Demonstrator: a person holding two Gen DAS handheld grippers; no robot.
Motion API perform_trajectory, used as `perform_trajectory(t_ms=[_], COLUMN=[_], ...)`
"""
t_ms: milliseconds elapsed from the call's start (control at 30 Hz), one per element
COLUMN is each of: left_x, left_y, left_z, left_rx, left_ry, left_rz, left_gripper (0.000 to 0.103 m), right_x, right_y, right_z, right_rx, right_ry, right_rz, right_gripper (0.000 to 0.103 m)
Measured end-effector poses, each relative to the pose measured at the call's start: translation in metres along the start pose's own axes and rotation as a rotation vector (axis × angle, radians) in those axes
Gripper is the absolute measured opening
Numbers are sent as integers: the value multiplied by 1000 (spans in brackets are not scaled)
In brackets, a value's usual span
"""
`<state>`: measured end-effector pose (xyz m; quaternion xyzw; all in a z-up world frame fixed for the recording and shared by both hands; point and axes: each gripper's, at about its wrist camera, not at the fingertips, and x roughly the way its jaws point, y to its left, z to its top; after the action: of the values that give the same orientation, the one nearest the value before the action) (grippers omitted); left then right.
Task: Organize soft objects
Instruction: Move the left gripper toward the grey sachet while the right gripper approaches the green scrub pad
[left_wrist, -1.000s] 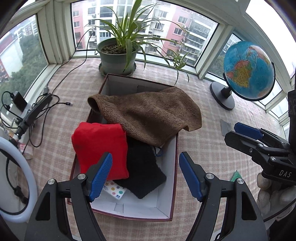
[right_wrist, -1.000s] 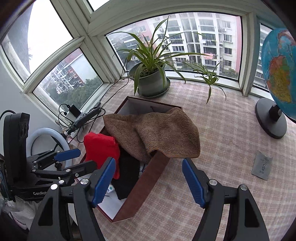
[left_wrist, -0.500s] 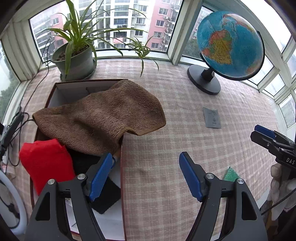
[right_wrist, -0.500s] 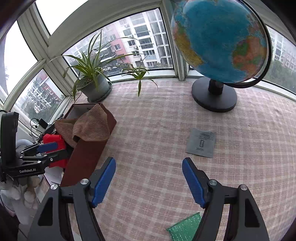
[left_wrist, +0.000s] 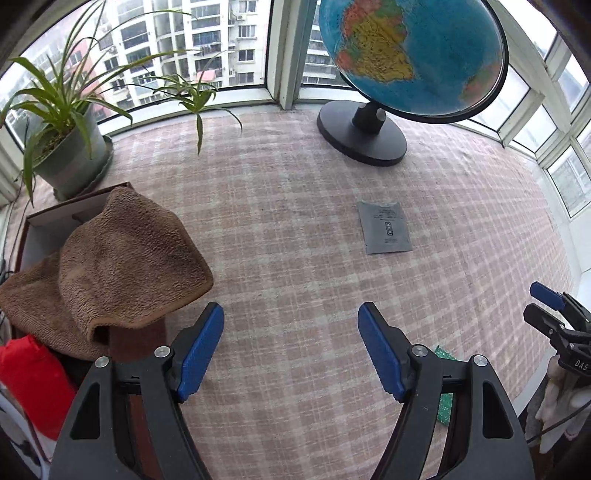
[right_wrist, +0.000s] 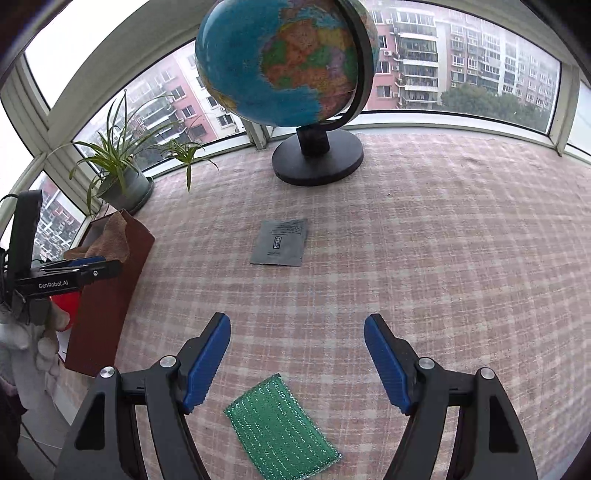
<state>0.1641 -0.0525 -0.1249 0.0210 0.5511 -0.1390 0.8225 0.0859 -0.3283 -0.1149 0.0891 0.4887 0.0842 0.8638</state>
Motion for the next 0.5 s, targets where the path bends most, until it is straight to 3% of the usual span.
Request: perform_trajectory(t_ms=[100,267,500], left_x=[10,24,43], left_y=[-15,-34,-52], left_z=[6,11,-8], left_rx=[20,31,19], left_ry=[14,49,93], left_rz=[-7,-40,-103], left_gripper=[75,75,75], right_x=[-4,-2,5], right_y=[-10,-14,-11], right_z=[-15,-38,-69], right_rx=[-7,-66,-159], right_ry=[-5,18,81], right_rz=[-6,-11,-14], right_gripper=[78,79,79])
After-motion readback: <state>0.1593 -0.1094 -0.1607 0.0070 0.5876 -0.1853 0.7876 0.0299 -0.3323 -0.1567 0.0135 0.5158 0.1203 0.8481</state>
